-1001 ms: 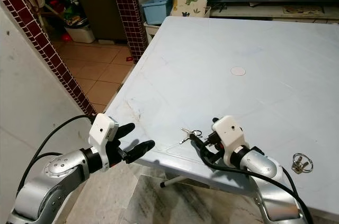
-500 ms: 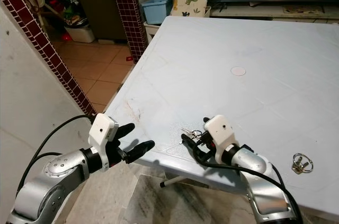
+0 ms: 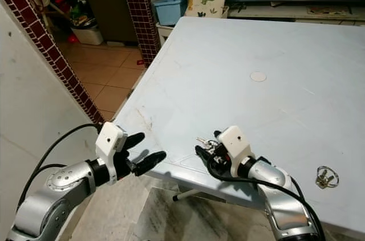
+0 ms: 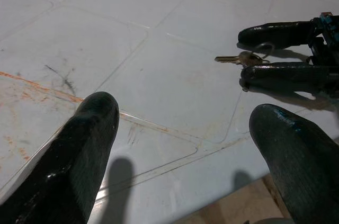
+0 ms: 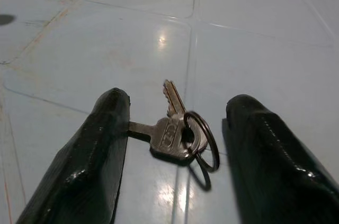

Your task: Hang keys on a hook

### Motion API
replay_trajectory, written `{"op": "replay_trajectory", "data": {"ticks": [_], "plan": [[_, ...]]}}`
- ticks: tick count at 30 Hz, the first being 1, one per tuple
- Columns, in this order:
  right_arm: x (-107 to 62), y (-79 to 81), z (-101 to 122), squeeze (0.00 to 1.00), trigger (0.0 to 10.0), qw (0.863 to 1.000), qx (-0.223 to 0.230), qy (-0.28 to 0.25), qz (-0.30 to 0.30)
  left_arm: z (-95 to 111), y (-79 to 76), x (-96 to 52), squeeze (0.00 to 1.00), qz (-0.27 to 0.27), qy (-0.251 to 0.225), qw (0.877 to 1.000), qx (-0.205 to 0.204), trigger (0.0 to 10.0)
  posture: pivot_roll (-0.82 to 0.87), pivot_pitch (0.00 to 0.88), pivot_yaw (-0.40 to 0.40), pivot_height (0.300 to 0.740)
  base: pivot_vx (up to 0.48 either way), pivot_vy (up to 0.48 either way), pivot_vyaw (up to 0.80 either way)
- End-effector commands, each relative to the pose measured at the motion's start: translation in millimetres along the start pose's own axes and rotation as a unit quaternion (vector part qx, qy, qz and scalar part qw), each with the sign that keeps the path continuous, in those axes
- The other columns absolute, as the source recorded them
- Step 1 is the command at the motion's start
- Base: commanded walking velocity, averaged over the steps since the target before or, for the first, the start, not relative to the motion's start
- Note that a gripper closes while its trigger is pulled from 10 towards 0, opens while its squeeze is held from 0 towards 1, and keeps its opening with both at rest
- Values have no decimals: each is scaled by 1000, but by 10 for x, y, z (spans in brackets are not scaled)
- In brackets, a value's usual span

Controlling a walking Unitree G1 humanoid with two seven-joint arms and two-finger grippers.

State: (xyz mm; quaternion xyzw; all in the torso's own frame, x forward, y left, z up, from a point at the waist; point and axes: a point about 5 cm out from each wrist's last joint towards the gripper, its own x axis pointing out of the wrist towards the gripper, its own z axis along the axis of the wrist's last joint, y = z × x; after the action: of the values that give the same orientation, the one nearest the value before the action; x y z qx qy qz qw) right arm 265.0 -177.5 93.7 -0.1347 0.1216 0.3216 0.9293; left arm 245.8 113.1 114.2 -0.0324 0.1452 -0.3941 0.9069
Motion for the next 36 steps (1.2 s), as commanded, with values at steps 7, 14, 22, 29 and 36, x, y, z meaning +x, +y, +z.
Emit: {"op": "replay_trajectory", "data": {"ticks": [7,14,22,29,36], "plan": [[-90,-17,-6,0,0,1000,-8,5,-3,20,16,-20,0,4,3,1000,7,10000,9,62,129,740,0,0,0],[-163,-61,-39,0,0,1000,-10,14,-11,13,18,-30,0,6,3,1000,6,10000,10,61,127,740,0,0,0],[-201,-81,-61,0,0,1000,-9,19,-18,15,21,-16,0,6,3,1000,6,10000,3,59,126,740,0,0,0],[-174,-85,-66,0,0,1000,-6,16,-22,14,22,-11,0,6,2,1000,6,10000,3,59,126,740,0,0,0],[-78,-96,-30,0,0,999,-7,4,-32,14,20,-7,0,6,2,1000,7,10000,8,52,126,740,0,0,0]]}}
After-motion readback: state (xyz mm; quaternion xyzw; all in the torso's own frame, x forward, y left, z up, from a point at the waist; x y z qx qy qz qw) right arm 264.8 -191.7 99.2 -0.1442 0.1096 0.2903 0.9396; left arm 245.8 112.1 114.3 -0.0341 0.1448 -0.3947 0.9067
